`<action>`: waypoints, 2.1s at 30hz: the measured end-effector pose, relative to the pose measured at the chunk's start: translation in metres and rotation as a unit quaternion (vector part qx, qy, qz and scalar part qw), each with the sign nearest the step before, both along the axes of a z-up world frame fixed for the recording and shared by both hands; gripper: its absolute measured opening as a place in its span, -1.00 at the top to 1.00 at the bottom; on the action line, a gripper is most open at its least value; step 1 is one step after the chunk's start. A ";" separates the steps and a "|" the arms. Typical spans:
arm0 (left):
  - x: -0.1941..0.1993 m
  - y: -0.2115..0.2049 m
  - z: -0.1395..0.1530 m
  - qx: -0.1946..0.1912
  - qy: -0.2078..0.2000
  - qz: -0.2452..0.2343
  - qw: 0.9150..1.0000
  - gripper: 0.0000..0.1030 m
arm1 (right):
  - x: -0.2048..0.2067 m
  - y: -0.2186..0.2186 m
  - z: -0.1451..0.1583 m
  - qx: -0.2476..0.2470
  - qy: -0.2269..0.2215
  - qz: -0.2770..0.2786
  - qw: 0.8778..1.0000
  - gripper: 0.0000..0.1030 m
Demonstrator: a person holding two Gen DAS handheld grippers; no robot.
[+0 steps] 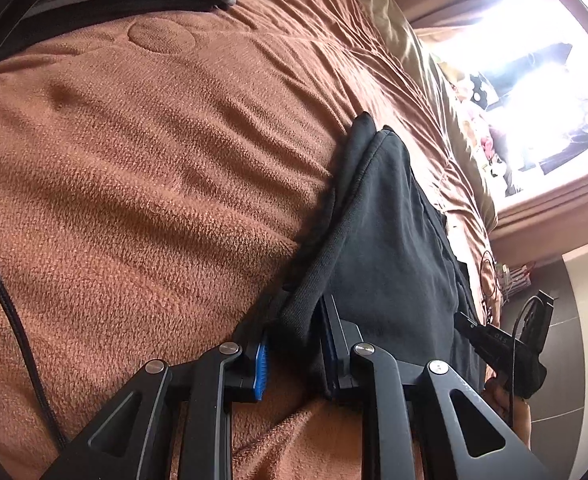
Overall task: Fold small clothes
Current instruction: 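Lift the held edge with both grippers and fold it over the other half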
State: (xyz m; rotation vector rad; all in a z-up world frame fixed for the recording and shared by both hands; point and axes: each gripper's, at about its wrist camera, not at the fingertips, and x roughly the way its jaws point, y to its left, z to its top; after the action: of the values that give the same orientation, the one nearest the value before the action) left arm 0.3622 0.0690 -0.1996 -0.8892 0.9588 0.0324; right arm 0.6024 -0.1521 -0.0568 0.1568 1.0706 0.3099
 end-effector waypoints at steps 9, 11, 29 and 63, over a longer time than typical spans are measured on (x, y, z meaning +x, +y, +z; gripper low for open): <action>-0.002 0.005 -0.002 -0.017 0.010 0.011 1.000 0.50 | 0.046 0.002 -0.010 0.003 0.008 -0.016 1.000 0.90; -0.002 0.003 -0.002 -0.019 0.012 0.010 1.000 0.45 | 0.050 0.004 -0.009 -0.001 0.009 -0.016 1.000 0.89; 0.004 0.002 0.007 -0.046 0.009 0.019 0.999 0.73 | -0.055 -0.003 0.007 0.011 0.019 0.018 1.000 0.89; 0.072 -0.121 0.182 -0.034 -0.146 -0.167 0.974 0.80 | -0.191 -0.083 0.053 0.099 -0.007 -0.005 0.995 0.88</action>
State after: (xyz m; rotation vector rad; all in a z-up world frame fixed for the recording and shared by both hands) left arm 0.4341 -0.0524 -0.0176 -0.7603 0.8255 -0.4113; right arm 0.4113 -0.2347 -0.0036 0.3377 1.0229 0.4075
